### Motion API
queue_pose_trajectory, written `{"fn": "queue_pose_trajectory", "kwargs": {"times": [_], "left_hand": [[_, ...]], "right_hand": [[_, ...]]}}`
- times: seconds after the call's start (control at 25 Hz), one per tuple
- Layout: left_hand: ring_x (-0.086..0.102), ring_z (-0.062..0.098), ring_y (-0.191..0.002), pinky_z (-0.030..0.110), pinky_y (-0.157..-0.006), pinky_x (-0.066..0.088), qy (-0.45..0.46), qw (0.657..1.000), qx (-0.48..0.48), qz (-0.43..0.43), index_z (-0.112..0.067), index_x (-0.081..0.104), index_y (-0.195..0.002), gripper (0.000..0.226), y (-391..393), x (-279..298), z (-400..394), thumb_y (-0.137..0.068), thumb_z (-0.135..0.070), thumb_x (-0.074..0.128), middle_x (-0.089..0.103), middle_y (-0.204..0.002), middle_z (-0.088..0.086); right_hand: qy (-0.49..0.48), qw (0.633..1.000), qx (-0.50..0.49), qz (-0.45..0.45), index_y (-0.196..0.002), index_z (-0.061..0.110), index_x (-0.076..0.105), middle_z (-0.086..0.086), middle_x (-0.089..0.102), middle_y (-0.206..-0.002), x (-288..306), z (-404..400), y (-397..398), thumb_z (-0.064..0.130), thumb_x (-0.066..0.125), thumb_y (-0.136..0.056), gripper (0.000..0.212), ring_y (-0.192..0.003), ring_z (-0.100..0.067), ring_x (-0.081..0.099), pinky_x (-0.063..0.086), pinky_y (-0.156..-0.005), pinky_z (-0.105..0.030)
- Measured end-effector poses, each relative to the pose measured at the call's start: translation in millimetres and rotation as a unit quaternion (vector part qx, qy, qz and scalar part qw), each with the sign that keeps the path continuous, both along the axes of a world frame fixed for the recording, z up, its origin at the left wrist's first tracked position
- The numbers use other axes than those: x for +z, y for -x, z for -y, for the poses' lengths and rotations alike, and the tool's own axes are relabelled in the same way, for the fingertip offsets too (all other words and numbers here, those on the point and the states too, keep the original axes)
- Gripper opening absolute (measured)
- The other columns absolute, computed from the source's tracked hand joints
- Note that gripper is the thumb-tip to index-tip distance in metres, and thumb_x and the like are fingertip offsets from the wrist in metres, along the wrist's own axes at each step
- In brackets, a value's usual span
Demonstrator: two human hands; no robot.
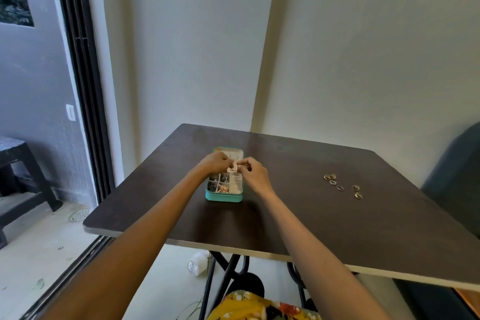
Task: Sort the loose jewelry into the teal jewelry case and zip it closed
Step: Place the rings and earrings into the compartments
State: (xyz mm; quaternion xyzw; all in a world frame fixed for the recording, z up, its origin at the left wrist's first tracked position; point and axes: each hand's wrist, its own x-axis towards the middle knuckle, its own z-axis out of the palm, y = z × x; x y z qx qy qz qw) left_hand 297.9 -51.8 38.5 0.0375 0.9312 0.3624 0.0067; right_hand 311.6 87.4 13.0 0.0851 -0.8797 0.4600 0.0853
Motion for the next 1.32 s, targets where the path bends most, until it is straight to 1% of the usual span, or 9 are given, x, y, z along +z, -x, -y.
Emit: {"fn": "queue_pose_trajectory", "kwargs": {"times": [0.12, 0.28, 0.48, 0.64, 0.84, 1.0, 1.16, 1.24, 1.32], "left_hand": [[0.056, 0.022, -0.083, 0.037, -0.079, 0.047, -0.1, 0.993, -0.013, -0.059, -0.007, 0.064, -0.092, 0.022, 3, 0, -34, -0.094, -0.021, 0.047, 0.061, -0.086, 0.007], [0.058, 0.018, -0.082, 0.033, -0.077, 0.047, -0.185, 0.981, -0.031, -0.052, -0.008, 0.061, -0.105, 0.019, 12, -14, -116, -0.095, -0.015, 0.047, 0.063, -0.096, 0.007], [0.058, 0.02, -0.109, 0.028, -0.093, 0.044, -0.165, 0.983, -0.078, -0.026, -0.009, 0.057, -0.119, 0.028, 25, -48, -220, -0.092, -0.011, 0.052, 0.062, -0.119, 0.009], [0.055, 0.022, -0.112, 0.026, -0.095, 0.04, -0.122, 0.984, -0.119, -0.044, -0.008, 0.055, -0.122, 0.033, 38, -51, -267, -0.089, -0.004, 0.05, 0.055, -0.124, 0.009], [0.055, 0.022, -0.107, 0.028, -0.097, 0.042, -0.061, 0.984, -0.153, -0.073, -0.016, 0.06, -0.12, 0.036, 62, -64, -275, -0.088, -0.002, 0.052, 0.052, -0.117, 0.006], [0.054, 0.02, -0.102, 0.026, -0.093, 0.042, -0.051, 0.979, -0.169, -0.105, -0.019, 0.064, -0.116, 0.034, 69, -68, -275, -0.089, -0.002, 0.052, 0.054, -0.112, 0.004], [0.056, 0.019, -0.102, 0.028, -0.094, 0.045, -0.079, 0.977, -0.163, -0.109, -0.016, 0.065, -0.117, 0.028, 66, -66, -274, -0.091, -0.009, 0.054, 0.055, -0.113, 0.003], [0.058, 0.017, -0.102, 0.026, -0.092, 0.046, -0.126, 0.975, -0.15, -0.108, -0.014, 0.067, -0.115, 0.026, 66, -67, -271, -0.092, -0.011, 0.055, 0.06, -0.114, 0.002], [0.061, 0.012, -0.095, 0.021, -0.086, 0.049, -0.188, 0.967, -0.134, -0.107, -0.013, 0.07, -0.109, 0.022, 64, -68, -267, -0.09, -0.011, 0.059, 0.067, -0.11, 0.002]], "right_hand": [[0.044, 0.998, -0.05, -0.018, -0.1, 0.01, 0.064, -0.006, 0.068, -0.098, 3, -20, 7, 0.023, 0.051, -0.095, 0.018, -0.087, -0.014, 0.058, 0.044, -0.076, -0.027], [0.06, 0.989, -0.135, -0.024, -0.1, 0.013, 0.064, -0.005, 0.067, -0.1, 1, -81, 11, 0.022, 0.048, -0.096, 0.018, -0.089, -0.016, 0.059, 0.044, -0.075, -0.028], [-0.012, 0.961, -0.276, -0.018, -0.105, 0.018, 0.063, -0.002, 0.065, -0.111, -21, -173, 15, 0.016, 0.049, -0.095, 0.018, -0.102, -0.021, 0.06, 0.044, -0.077, -0.029], [-0.094, 0.936, -0.34, -0.016, -0.11, 0.017, 0.06, -0.004, 0.057, -0.115, -35, -222, 16, 0.012, 0.047, -0.096, 0.02, -0.1, -0.022, 0.059, 0.046, -0.077, -0.031], [-0.157, 0.927, -0.339, 0.011, -0.113, 0.013, 0.066, -0.006, 0.058, -0.117, -38, -243, 35, 0.012, 0.054, -0.094, 0.023, -0.104, -0.023, 0.06, 0.046, -0.084, -0.03], [-0.154, 0.924, -0.349, 0.03, -0.099, 0.014, 0.074, -0.004, 0.067, -0.11, -40, -250, 45, 0.017, 0.061, -0.091, 0.015, -0.097, -0.02, 0.065, 0.046, -0.073, -0.025], [-0.19, 0.935, -0.293, 0.054, -0.106, 0.017, 0.068, 0.0, 0.056, -0.114, -37, -243, 41, 0.027, 0.052, -0.096, 0.021, -0.101, -0.022, 0.059, 0.04, -0.073, -0.028], [-0.159, 0.954, -0.246, 0.064, -0.107, 0.02, 0.063, 0.005, 0.05, -0.11, -38, -241, 35, 0.035, 0.046, -0.098, 0.024, -0.1, -0.018, 0.056, 0.035, -0.074, -0.029], [-0.058, 0.973, -0.21, 0.072, -0.104, 0.022, 0.061, 0.009, 0.051, -0.106, -39, -242, 30, 0.035, 0.044, -0.099, 0.022, -0.099, -0.012, 0.053, 0.037, -0.079, -0.03]]}}
